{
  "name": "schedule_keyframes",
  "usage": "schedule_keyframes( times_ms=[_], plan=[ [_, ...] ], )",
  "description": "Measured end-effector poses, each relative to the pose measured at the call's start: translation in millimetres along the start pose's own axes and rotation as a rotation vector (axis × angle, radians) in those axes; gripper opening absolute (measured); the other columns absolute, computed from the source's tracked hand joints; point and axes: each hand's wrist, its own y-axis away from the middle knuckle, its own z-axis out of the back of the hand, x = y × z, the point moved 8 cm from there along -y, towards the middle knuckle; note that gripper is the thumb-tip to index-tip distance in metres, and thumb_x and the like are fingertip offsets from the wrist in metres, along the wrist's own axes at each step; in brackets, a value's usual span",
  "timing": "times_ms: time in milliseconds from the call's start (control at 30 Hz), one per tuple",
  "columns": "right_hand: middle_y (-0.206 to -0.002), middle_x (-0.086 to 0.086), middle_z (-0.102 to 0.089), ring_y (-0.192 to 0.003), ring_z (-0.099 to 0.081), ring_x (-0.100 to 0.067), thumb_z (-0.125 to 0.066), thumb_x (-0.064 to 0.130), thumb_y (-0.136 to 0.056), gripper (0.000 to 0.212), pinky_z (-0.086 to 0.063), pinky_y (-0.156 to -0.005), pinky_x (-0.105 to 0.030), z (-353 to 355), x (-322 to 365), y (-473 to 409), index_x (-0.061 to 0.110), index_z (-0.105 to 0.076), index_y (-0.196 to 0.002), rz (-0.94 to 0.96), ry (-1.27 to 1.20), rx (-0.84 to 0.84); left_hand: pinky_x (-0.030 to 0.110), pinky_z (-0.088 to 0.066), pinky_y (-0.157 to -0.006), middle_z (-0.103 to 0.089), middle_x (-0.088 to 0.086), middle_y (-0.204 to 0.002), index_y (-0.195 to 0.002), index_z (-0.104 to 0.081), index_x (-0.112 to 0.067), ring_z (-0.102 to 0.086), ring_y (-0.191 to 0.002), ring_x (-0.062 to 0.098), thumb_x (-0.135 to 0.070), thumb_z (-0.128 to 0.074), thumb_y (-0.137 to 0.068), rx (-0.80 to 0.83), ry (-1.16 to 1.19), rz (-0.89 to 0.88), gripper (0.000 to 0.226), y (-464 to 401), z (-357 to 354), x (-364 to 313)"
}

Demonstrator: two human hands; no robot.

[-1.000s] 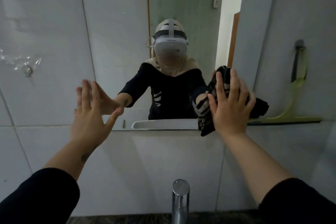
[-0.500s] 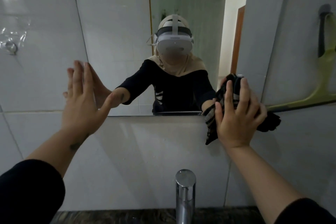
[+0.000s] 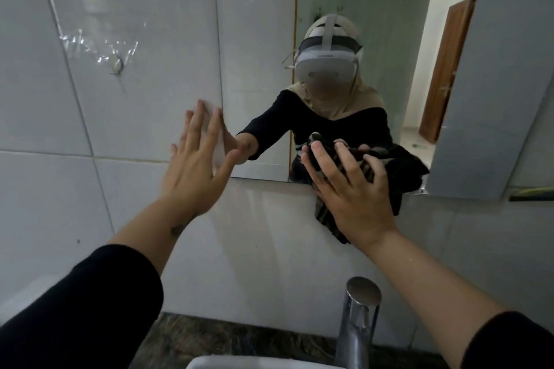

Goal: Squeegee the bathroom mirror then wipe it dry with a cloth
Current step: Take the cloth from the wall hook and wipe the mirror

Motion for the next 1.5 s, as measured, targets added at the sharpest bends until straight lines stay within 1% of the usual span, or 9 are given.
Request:
schedule_keyframes(
  times_ms=[233, 433, 567, 700, 800, 933, 1100, 1267, 1500],
  plan=[
    [-0.152, 0.000, -0.023, -0.130, -0.034, -0.025, -0.032, 0.016, -0.098, 0.050, -0.030, -0.099, -0.047, 0, 66, -60, 0.021, -0.031, -0.147, 0.158, -0.086, 0.017, 0.052, -0.005, -0.118, 0.025, -0.018, -0.154, -0.150, 0.001, -0.035, 0.022, -0.142, 0.005, -0.054, -0.026, -0.094, 0.111, 0.023, 0.102, 0.064, 29, 12, 43],
    [-0.145, 0.004, -0.044, -0.125, -0.041, -0.022, -0.057, 0.022, -0.090, 0.050, -0.034, -0.097, -0.044, 15, 106, -124, 0.021, -0.046, -0.139, 0.195, -0.384, 0.013, 0.035, -0.012, -0.118, -0.023, -0.008, -0.157, -0.143, -0.036, -0.031, -0.006, -0.146, 0.006, -0.042, -0.033, -0.098, 0.072, 0.238, 0.271, 0.046, 37, 58, 74],
    [-0.146, 0.008, -0.042, -0.113, -0.041, -0.022, -0.059, 0.026, -0.086, 0.054, -0.036, -0.092, -0.038, 43, 116, -178, 0.025, -0.047, -0.139, 0.093, -0.735, 0.008, 0.026, -0.032, -0.103, -0.051, -0.010, -0.137, -0.130, -0.049, -0.037, -0.044, -0.129, 0.008, -0.032, -0.042, -0.099, 0.032, 0.544, 0.374, 0.032, 31, 91, 84],
    [-0.148, 0.007, -0.037, -0.101, -0.039, -0.020, -0.052, 0.034, -0.088, 0.057, -0.042, -0.089, -0.040, 62, 124, -222, 0.022, -0.041, -0.143, 0.025, -1.046, 0.057, 0.033, -0.037, -0.094, -0.059, -0.026, -0.114, -0.123, -0.054, -0.039, -0.052, -0.106, -0.008, -0.034, -0.048, -0.097, 0.029, 1.018, 0.505, 0.027, 24, 116, 88],
    [-0.146, 0.005, -0.039, -0.098, -0.039, -0.021, -0.050, 0.039, -0.088, 0.059, -0.045, -0.087, -0.043, 63, 129, -241, 0.021, -0.040, -0.144, 0.011, -1.156, 0.111, 0.021, -0.052, -0.072, -0.068, -0.004, -0.115, -0.126, -0.052, -0.029, -0.066, -0.098, 0.006, -0.029, -0.047, -0.098, -0.001, 1.080, 0.505, 0.028, 18, 135, 95],
    [-0.127, 0.008, -0.053, -0.098, -0.040, -0.016, -0.040, 0.054, -0.089, 0.056, -0.039, -0.084, -0.033, 53, 127, -256, 0.028, -0.049, -0.138, 0.000, -1.104, 0.200, 0.025, -0.054, -0.057, -0.062, 0.012, -0.099, -0.117, -0.047, -0.026, -0.063, -0.072, 0.018, -0.020, -0.045, -0.099, -0.134, 0.934, 0.555, 0.019, 9, 163, 112],
    [-0.080, 0.003, -0.059, -0.079, -0.054, -0.022, -0.051, 0.037, -0.089, 0.031, -0.031, -0.066, -0.029, 32, 118, -274, 0.034, -0.069, -0.113, -0.114, -0.849, 0.142, 0.044, -0.045, -0.093, -0.054, -0.005, -0.100, -0.094, -0.055, -0.047, -0.055, -0.103, 0.021, -0.022, -0.044, -0.092, -0.176, 0.386, 0.426, 0.027, -22, 177, 127],
    [-0.073, 0.000, -0.062, -0.074, -0.058, -0.025, -0.081, 0.023, -0.070, 0.028, -0.040, -0.061, -0.033, 12, 120, -297, 0.029, -0.076, -0.096, -0.196, -0.642, 0.075, 0.034, -0.040, -0.091, -0.045, -0.009, -0.097, -0.110, -0.065, -0.041, -0.047, -0.102, 0.015, -0.014, -0.046, -0.094, -0.341, 0.097, 0.329, 0.037, -53, 180, 121],
    [-0.080, 0.002, -0.067, -0.077, -0.060, -0.022, -0.074, 0.013, -0.069, 0.044, -0.043, -0.063, -0.032, 3, 145, -275, 0.023, -0.071, -0.111, -0.164, -0.510, 0.057, 0.038, -0.050, -0.076, -0.059, -0.009, -0.106, -0.120, -0.057, -0.037, -0.057, -0.095, 0.016, -0.008, -0.046, -0.092, -0.366, 0.030, 0.302, 0.041, -45, 152, 130]
  ],
)
